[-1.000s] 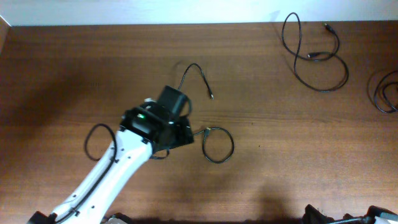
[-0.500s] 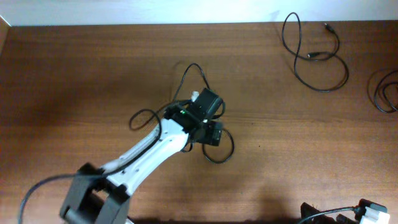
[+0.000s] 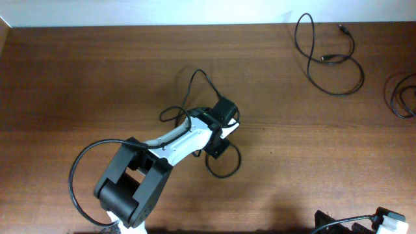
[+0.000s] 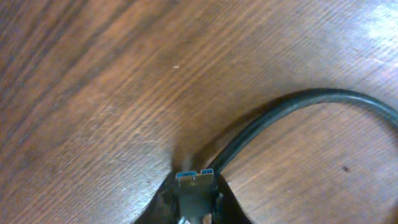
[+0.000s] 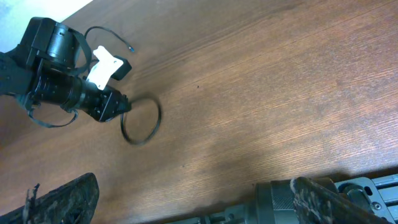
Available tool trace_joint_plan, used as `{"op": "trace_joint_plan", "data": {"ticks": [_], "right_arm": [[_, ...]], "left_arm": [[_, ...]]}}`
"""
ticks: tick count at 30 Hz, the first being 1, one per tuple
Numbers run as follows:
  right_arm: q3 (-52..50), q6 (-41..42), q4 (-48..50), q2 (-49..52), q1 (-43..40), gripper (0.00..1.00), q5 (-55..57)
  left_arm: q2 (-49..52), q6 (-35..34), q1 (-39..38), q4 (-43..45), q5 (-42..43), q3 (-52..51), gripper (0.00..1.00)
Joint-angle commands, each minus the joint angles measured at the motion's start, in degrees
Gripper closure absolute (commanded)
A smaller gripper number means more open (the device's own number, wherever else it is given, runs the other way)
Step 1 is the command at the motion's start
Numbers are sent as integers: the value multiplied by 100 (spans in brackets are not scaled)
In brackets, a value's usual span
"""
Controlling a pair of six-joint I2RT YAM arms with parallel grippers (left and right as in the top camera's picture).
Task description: Untangle cables
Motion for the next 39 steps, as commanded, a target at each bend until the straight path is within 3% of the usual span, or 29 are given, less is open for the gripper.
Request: {"op": "trace_joint_plan", "data": {"ticks": [1,5,8,14,18,20,22,24,27,30,32,33,36,37,39], "right_arm": [[-15,50,22,-44,-33,1,52],[-15,50,31,-44,-33,1,55],[-15,50,28,-44,-33,1,52],[-26,48,118,-44,-33,1,28],[-345,48,415,-44,-33,2,-544],[-570,48,457,-44,-33,1,-625],[-896,48,457,-44,-33,1,-737],[-1115,46,501,-44,-33,1,-933],[-1456,92,667,-44,-33,2,-1008],[-1888,1298,1429,-44,-33,1,-1755],[-2494,1985,2752,-42,-33,1,-2940],[-3274,2194,4061,15,-33,1,-3318],[-3934,3185,5123,411,-31,1,-3390],[-4157,3477,5895,774,-4,1,-3672],[-4190,3480,6830,1519,308,1,-3814]], "left_arm": [[142,39,-11,-236,247,50,100],[-267,-155,-9,-1827,-160,1228,100],[-1056,-514,-13,-2308,-138,2271,100],[-2813,-691,-13,-2275,-186,2852,100],[-3936,-1279,-13,-1657,-98,2852,100],[-4214,-1316,-13,-1532,-422,2852,100],[-4325,-1875,-13,-1537,-1268,2852,100],[-4328,-2463,-13,-1471,-1272,2852,100],[-4483,-2583,-13,-957,-737,2935,100],[-4841,-2581,-13,-649,-883,3254,100],[-5040,-2577,-13,-721,-1333,3303,100],[-5010,-2579,-13,-918,-1825,3300,100],[-4850,-2581,-13,-914,-1904,3300,100],[-4752,-2581,-13,-890,-1904,3300,100],[-4597,-2581,-13,-824,-1928,3300,100]]}}
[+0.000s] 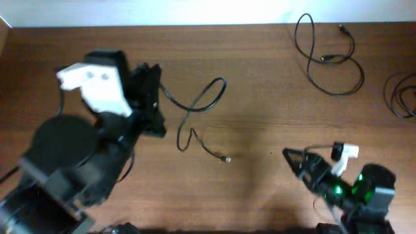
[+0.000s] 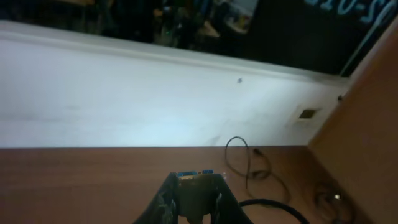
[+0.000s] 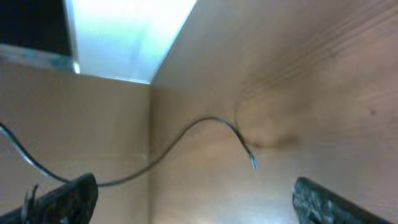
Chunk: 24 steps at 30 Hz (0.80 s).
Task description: Untangle cables
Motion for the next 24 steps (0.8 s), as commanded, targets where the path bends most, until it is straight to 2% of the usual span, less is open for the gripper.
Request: {"op": "trace_joint_plan", "data": {"ticks": [1,2,4,6,9,11,12,16,20,21,23,24], "right_arm": [[-61,61,1252,1069,586,1,-492],[-61,-935,2002,1655,1126,1,-358],[-61,-1746,2573,2461,1952,1,354],[-52,-2570,4120,3912,3377,1,1233],[-24,-3049,6013,5272,4623,3,2562],[173,-4186,6876,6157,5322,19,3471],[278,-4487,7079,6398,5508,20,3700],[931,-5351,7316,7163,5893,5,4478],[1757,-5871,7296,7733,5888,5,4885],[1947,-5875,7246,7831,5886,8,4933],[2105,-5731,7025,7882,5897,43,4922],[2103,-5558,6981,7879,5897,65,4905]], "left_arm": [[289,-55,-11,94,-232,20,100],[382,-57,-11,96,-315,20,100],[479,-57,-9,92,-568,20,100],[531,-57,-9,72,-835,20,100],[525,-57,42,63,-1091,20,100],[525,-59,208,22,-1086,20,100],[525,-59,258,13,-1086,20,100],[525,-68,275,-13,-1058,20,100],[525,-210,275,-192,-1047,20,100],[525,-210,275,-234,-1047,20,100],[525,-208,280,-278,-1071,20,100],[525,-208,308,-278,-1071,20,100]]}}
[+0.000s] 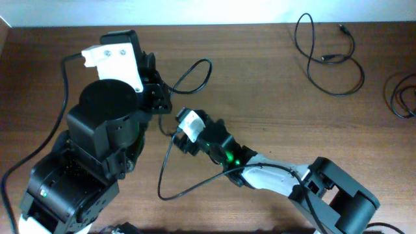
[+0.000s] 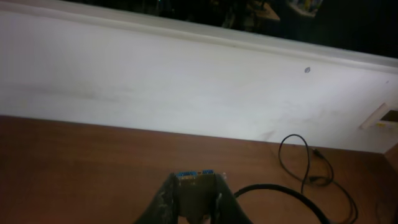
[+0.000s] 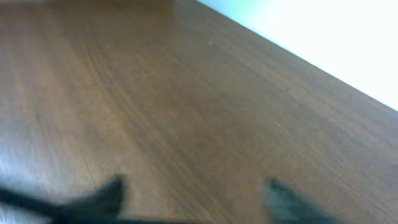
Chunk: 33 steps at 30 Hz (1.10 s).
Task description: Untangle cables
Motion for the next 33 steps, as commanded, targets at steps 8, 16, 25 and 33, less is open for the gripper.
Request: {"op": "trace_joint_plan", "data": {"ticks": [8,16,25,33], "right_arm": [[127,890,-2286,-1543,28,96,-254],[127,1405,-2378,-2277,28,2,-3167],[127,2741,-4269,-1646,24,3,-37],[127,3565,-2903,-87,46,8,647]], "left_arm": [[271,-212,1106,-374,345,33,100],[304,-269,1185,-579,474,33,100],[726,-278,1228,-874,481,33,100],[743,-297,1228,-872,481,33,100]]}}
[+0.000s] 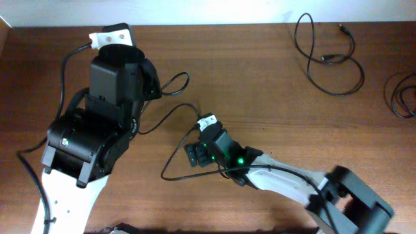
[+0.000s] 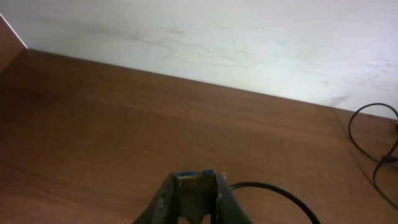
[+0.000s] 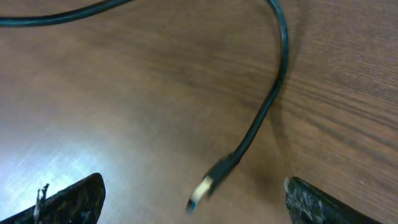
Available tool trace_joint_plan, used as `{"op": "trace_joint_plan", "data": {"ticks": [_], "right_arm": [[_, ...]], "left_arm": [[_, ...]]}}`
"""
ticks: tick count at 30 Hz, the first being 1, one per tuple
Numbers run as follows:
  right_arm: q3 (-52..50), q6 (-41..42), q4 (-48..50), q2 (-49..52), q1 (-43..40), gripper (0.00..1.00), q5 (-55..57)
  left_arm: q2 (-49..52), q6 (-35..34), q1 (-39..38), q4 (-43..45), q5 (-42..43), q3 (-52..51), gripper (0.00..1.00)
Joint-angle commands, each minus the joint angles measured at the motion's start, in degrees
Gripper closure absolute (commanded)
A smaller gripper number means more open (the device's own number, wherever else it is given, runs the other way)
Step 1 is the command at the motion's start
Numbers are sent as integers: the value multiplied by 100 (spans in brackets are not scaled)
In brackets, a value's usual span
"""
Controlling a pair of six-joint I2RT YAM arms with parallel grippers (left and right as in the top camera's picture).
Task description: Untangle cables
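Note:
A thin black cable stretches across the middle of the table between my two grippers. My left gripper is shut on the cable's blue-tipped plug, held above the table at the far left; the cord leaves it to the right. My right gripper is open wide, low over the wood, with the cable's other plug lying loose between the fingers. In the overhead view the right gripper covers that plug, beside a slack loop.
A second black cable lies coiled at the back right, also seen as a cable at the edge of the left wrist view. Another coil sits at the far right edge. The white wall borders the table's back.
My right gripper has moved from the cable's middle toward the front and now brackets the free plug. The left arm has shifted a little left, still holding its plug. The cable's bends changed shape.
First my left gripper was shut on the plug low in the tangled cable mid-table, with the right arm off at the front right. Then the left held the plug raised at the left, the cable drawn out. The right gripper came to the cable, now at its free plug.

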Motion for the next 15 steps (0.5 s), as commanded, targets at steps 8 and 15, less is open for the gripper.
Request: {"op": "trace_joint_plan", "data": {"ticks": [8,15], "right_arm": [[42,708,605,590,63,43,1547],[42,229,616,433,59,88,1095]], "left_arm": [[-17,-37,28,13,20,33,100],[-17,-37,28,11,61,33,93]]}}
